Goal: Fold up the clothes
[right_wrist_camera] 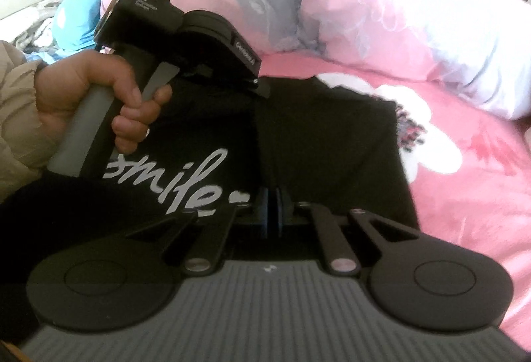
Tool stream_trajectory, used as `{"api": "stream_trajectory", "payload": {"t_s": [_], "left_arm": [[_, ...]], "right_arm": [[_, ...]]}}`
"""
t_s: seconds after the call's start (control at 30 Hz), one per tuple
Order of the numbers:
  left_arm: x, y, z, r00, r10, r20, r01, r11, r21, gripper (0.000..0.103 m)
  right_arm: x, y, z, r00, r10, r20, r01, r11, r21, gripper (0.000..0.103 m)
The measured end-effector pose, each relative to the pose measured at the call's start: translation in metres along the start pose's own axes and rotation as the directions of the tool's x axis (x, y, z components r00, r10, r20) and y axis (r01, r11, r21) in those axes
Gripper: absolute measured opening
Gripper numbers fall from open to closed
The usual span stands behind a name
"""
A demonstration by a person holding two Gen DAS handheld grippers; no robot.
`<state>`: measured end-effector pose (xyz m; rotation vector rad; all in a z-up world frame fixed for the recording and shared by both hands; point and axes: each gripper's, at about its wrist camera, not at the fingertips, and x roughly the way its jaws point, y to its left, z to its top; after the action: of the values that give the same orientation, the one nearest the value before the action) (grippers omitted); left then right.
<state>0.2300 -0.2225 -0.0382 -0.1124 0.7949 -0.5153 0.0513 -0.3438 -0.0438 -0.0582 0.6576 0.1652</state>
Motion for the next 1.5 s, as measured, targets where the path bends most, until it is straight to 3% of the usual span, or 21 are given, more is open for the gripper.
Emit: {"api": "stream_trajectory", "payload": {"t_s": [0.3, 0.73, 0.97, 1.03, 1.2, 1.37, 1.47, 1.5], "left_arm": [[-0.018, -0.001, -0.016, 0.997, 0.052, 0.058, -0.053, 0.998, 0.025, 0.004], [-0.018, 0.001, -0.025, 0.995, 0.090, 0.051, -0.091, 0.996, 0.020, 0.004], [-0.009, 0.003, -0.029, 0.995, 0.100, 0.029, -0.101, 0.995, 0.027, 0.005], [-0.008, 0.003, -0.029, 0.995, 0.096, 0.020, -0.097, 0.995, 0.040, 0.007], [-0.018, 0.000, -0.030, 0.996, 0.084, 0.034, -0.086, 0.994, 0.070, 0.045], [-0.024, -0.005, -0.029, 0.996, 0.078, 0.050, -0.083, 0.992, 0.097, 0.050], [-0.018, -0.008, -0.027, 0.995, 0.088, 0.054, -0.093, 0.990, 0.107, 0.050], [-0.015, -0.009, -0.028, 0.993, 0.099, 0.057, -0.105, 0.987, 0.122, 0.050]], "right_arm": [[0.007, -0.004, -0.006, 0.999, 0.038, -0.027, -0.037, 0.999, 0.038, 0.003], [-0.001, -0.005, -0.008, 0.997, 0.078, -0.017, -0.078, 0.996, 0.042, 0.003], [0.004, -0.005, -0.015, 0.993, 0.106, -0.052, -0.103, 0.993, 0.054, 0.003], [0.004, -0.006, -0.015, 0.992, 0.110, -0.055, -0.107, 0.993, 0.057, 0.003], [-0.001, -0.017, -0.014, 0.989, 0.141, -0.034, -0.136, 0.984, 0.116, 0.005], [-0.018, -0.026, -0.007, 0.989, 0.124, 0.075, -0.132, 0.984, 0.120, 0.007], [-0.016, -0.016, -0.004, 0.991, 0.105, 0.082, -0.109, 0.993, 0.050, 0.028], [-0.013, -0.013, -0.003, 0.992, 0.093, 0.080, -0.095, 0.995, 0.023, 0.030]]}}
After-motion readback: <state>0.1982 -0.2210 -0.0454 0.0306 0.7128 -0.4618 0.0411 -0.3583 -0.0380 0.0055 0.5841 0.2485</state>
